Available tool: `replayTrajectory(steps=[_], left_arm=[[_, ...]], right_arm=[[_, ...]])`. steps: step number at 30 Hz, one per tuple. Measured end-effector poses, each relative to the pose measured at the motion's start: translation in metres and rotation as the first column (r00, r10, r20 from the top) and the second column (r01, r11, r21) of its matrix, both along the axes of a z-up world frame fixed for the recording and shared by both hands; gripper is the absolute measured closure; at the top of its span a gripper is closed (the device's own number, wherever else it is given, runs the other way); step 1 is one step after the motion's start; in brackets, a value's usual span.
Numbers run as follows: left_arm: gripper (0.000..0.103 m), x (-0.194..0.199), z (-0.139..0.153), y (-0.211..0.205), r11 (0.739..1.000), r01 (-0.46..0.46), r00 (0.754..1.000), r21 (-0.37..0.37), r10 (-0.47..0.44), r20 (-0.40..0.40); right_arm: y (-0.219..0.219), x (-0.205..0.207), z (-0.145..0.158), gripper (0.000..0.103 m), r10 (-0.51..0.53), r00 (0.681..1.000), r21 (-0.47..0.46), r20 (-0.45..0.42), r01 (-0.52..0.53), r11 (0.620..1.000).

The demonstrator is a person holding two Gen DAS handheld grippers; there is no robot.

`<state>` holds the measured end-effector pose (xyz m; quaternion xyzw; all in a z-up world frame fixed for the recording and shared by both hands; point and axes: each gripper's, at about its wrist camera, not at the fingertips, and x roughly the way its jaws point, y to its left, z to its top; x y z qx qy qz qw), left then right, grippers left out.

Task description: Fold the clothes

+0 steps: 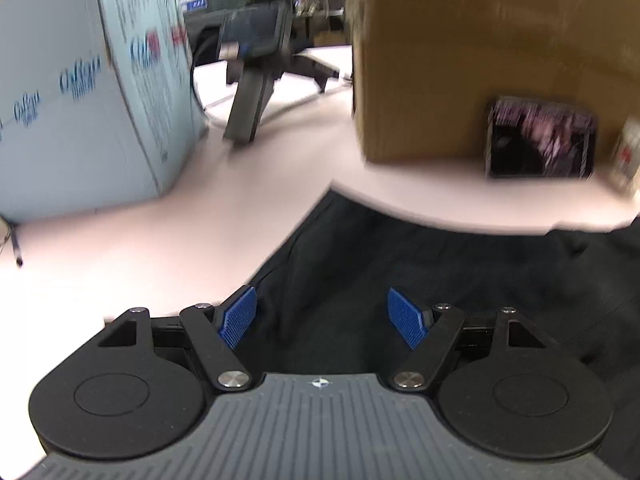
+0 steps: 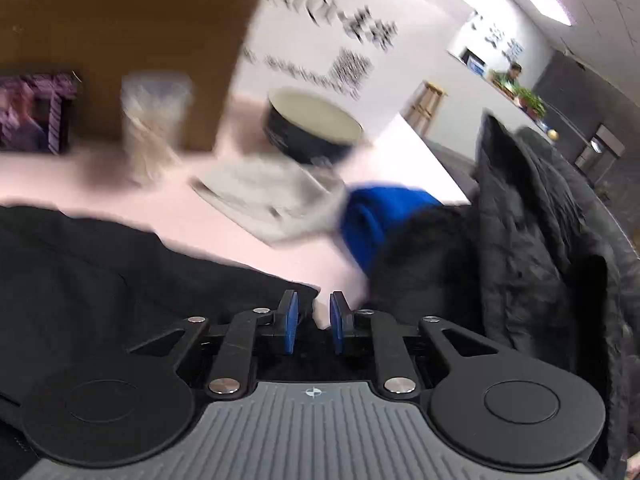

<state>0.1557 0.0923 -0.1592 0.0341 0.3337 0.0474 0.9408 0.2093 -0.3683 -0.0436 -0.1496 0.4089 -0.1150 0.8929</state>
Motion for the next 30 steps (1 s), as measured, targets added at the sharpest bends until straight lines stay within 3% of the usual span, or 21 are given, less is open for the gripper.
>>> replayTrajectory(steps=[2,4,6,10,12,15,21,26,30], left_arm=[[0.021,-0.002,-0.002,0.000,1.000,-0.010,1.000,0.007,0.010,0.017],[0.021,-0.001,-0.002,-0.001,1.000,-0.015,1.000,0.014,0.015,0.021],[0.022,-0.001,0.003,-0.003,0.999,-0.012,1.000,0.030,0.012,0.007],[0.022,-0.015,0.025,-0.005,0.999,0.003,0.999,0.040,-0.004,0.035],[0.022,-0.028,0.037,-0.005,0.999,0.012,0.998,0.048,-0.015,0.061],[0.022,-0.053,0.056,-0.002,0.997,0.031,0.995,0.064,-0.037,0.092],[0.022,-0.112,0.078,0.000,0.986,0.096,0.989,0.137,-0.111,0.100],[0.021,-0.152,0.076,0.001,0.972,0.107,0.990,0.208,-0.122,0.065],[0.020,-0.192,0.068,0.000,0.939,0.168,0.982,0.299,-0.186,0.032]], right_arm=[[0.001,-0.002,0.001,0.086,0.009,1.000,-0.006,0.016,-0.009,1.000],[0.003,-0.005,0.004,0.077,0.009,0.999,-0.010,0.038,-0.008,1.000],[0.007,-0.011,0.014,0.060,0.014,0.997,-0.006,0.080,-0.014,1.000],[0.014,-0.029,0.043,0.058,0.050,0.987,-0.034,0.155,-0.045,0.998],[0.015,-0.040,0.058,0.046,0.057,0.980,-0.021,0.189,-0.054,0.998],[0.020,-0.066,0.077,0.041,0.088,0.971,-0.015,0.224,-0.087,0.996],[0.041,-0.123,0.084,0.033,0.241,0.953,0.021,0.182,-0.248,0.968],[0.063,-0.154,0.080,0.032,0.323,0.935,0.063,0.148,-0.335,0.940],[0.087,-0.180,0.078,0.029,0.385,0.914,0.106,0.133,-0.399,0.911]])
